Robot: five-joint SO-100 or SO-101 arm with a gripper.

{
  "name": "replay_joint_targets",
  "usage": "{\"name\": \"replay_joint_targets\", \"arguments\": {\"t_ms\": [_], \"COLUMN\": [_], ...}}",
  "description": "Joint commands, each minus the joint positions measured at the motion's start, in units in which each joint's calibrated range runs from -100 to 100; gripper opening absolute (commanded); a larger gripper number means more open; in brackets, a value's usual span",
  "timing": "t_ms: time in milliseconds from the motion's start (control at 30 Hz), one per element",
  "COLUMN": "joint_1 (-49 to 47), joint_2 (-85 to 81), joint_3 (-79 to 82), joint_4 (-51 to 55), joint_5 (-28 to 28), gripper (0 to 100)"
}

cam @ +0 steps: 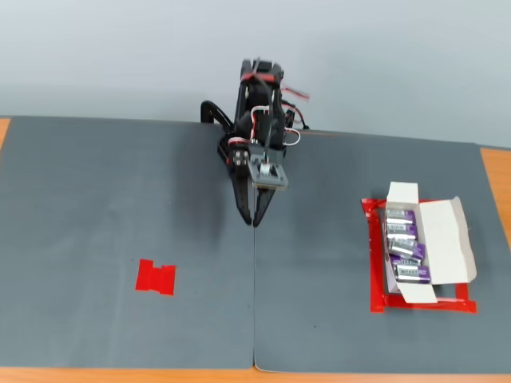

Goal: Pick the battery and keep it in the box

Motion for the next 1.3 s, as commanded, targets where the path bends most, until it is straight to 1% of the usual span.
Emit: {"name": "replay_joint_targets", "arguments": {"t_ms": [0,267,433,600,700,833,900,1267], "joint_1": [0.62,0.47,0.7,0.4,0.4,0.4,0.47,-2.96], "joint_2": [-0.68,-0.77,-0.77,-0.77,-0.77,-0.77,-0.77,-0.77], "joint_3": [5.24,11.76,12.57,12.39,10.67,7.14,5.88,5.69], "joint_4": [-0.74,-0.21,0.22,0.74,6.38,18.71,22.7,22.35], "joint_5": [-0.14,-0.4,-4.77,-5.4,-5.5,-5.76,-7.22,-7.85], "gripper": [2,2,2,2,2,2,2,2]}}
